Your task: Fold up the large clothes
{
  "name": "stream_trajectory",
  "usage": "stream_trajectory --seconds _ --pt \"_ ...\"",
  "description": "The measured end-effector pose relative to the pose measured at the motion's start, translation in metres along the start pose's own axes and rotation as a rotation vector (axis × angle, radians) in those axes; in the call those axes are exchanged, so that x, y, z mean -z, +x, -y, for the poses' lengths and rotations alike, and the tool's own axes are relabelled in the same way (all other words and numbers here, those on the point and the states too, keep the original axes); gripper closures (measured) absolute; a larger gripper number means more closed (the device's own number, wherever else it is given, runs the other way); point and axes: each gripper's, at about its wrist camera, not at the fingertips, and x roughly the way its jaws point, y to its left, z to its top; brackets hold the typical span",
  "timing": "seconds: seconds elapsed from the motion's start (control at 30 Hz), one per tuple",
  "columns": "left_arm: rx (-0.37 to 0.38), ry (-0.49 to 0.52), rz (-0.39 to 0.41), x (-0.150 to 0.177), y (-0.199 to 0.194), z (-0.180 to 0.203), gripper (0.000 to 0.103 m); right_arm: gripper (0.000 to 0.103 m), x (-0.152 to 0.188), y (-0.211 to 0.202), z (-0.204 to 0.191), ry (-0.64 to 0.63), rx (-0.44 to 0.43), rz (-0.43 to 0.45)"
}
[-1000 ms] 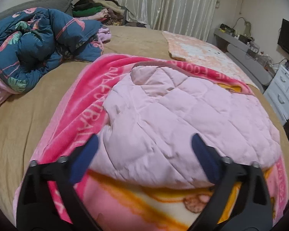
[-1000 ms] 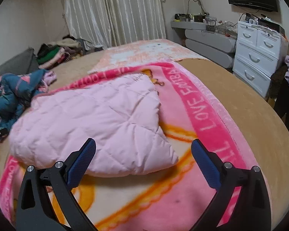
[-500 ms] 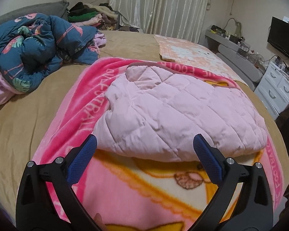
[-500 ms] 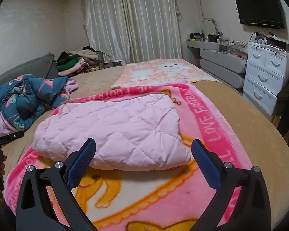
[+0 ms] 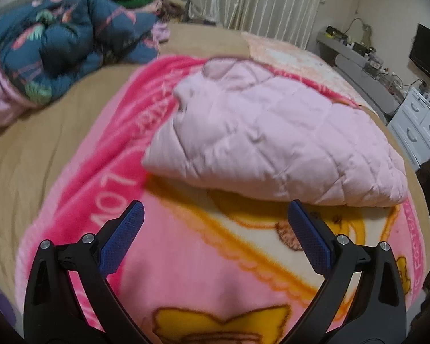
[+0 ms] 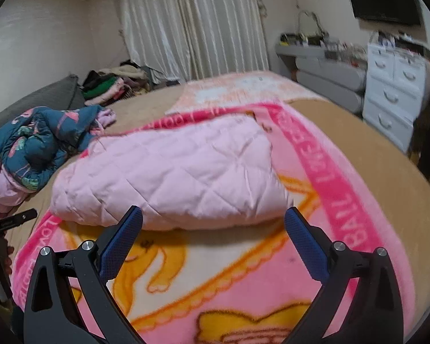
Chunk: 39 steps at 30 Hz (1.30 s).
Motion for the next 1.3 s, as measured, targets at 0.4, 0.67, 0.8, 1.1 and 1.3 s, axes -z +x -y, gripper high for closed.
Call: stream_trajectory --seconds 0.4,0.67,0.8,1.1,1.3 --pt "0.136 -0.32 -0.118 -0.016 0.077 -0.033 0.009 0.004 0.018 0.093 0.046 0.325 0.014 -0.147" --pt "0.256 -0.513 -0.139 -0.029 0.126 -0.047 0.008 0.004 0.014 0.136 0.075 0.537 -0.077 -0.167" --pt "0.256 -0.509 -0.127 -0.035 0.139 -0.041 0.008 0.004 0.011 0.154 0.077 0.558 -0.126 -0.158" --pt "0.272 -0.512 -0.106 -0.047 0.164 -0.036 0.008 0.004 -0.002 0.188 0.075 0.578 -0.187 -0.135" --pt "0.279 -0.462 -0.064 -0.052 0.158 -0.026 0.03 0.036 -0.013 0.188 0.065 0.52 -0.218 -0.101"
